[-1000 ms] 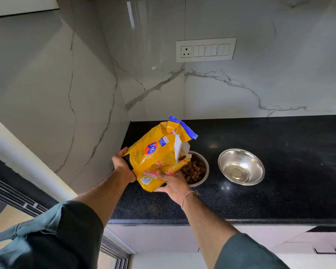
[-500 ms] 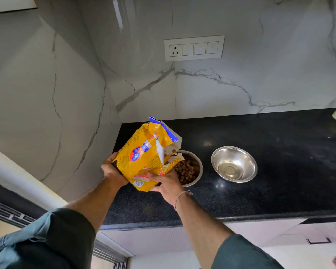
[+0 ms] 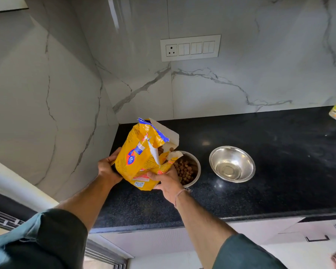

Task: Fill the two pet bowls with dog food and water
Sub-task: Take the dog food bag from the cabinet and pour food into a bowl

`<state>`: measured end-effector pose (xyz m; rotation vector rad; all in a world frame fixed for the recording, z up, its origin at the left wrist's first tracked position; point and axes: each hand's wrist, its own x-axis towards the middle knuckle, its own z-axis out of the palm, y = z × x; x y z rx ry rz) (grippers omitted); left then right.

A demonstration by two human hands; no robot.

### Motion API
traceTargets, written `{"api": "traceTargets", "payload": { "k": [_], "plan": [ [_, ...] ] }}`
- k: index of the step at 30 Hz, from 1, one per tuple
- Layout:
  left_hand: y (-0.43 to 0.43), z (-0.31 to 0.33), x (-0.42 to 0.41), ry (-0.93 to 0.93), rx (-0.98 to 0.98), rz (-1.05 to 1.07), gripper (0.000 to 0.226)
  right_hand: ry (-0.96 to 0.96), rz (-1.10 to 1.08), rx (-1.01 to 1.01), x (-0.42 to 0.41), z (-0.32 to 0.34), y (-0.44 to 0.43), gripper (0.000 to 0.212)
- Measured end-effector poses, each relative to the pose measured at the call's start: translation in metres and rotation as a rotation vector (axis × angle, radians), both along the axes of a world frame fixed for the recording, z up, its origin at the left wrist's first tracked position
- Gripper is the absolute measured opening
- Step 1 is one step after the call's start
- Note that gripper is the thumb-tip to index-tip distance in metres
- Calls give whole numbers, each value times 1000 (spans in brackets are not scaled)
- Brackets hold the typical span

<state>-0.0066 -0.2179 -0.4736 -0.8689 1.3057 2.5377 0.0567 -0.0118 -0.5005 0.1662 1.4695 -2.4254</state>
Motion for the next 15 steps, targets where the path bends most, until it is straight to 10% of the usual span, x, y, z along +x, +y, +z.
{"api": "traceTargets", "payload": {
  "k": [15],
  "plan": [
    [-33,-35,-32,-16,-320,-171,97,-13,-5,12,-3,-4,-3,66]
  ]
}}
